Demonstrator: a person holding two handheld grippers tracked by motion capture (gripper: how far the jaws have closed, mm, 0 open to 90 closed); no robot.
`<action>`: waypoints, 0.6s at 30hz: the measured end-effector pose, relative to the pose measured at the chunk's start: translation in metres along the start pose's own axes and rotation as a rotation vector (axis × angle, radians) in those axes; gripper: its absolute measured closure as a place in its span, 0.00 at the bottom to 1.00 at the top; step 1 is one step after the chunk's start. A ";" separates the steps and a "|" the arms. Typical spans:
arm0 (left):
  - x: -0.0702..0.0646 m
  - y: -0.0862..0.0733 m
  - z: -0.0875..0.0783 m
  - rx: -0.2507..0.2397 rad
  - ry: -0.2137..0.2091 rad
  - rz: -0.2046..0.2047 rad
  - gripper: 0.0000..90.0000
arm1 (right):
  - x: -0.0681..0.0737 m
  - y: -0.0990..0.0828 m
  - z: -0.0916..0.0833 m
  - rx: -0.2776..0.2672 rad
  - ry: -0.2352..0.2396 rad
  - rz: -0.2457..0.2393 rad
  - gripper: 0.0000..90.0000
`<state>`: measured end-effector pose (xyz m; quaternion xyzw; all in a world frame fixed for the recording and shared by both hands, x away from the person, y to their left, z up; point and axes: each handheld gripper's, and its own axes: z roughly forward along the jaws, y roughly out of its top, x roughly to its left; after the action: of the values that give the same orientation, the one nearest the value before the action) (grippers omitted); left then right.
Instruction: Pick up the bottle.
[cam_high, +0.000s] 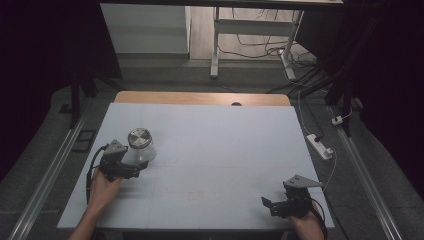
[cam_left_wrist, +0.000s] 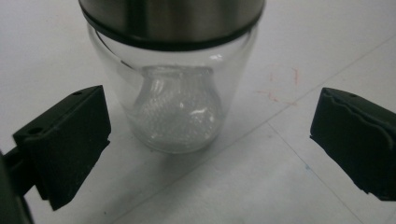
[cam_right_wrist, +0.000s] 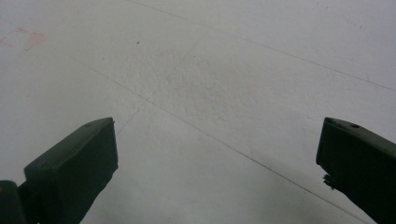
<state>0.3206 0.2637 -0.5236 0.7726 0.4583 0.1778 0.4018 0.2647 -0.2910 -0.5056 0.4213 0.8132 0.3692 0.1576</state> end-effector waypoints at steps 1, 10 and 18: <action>0.001 0.001 0.001 -0.001 -0.001 -0.006 0.00 | 0.000 0.000 0.000 0.000 0.000 -0.001 0.00; 0.003 0.013 0.015 0.012 0.029 0.002 0.00 | 0.000 0.000 0.000 0.001 0.001 0.000 0.00; 0.009 0.019 0.030 0.006 0.009 0.010 0.00 | 0.000 0.000 0.000 0.002 0.001 0.001 0.00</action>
<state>0.3553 0.2533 -0.5275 0.7752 0.4568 0.1818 0.3966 0.2648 -0.2910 -0.5057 0.4214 0.8135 0.3688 0.1568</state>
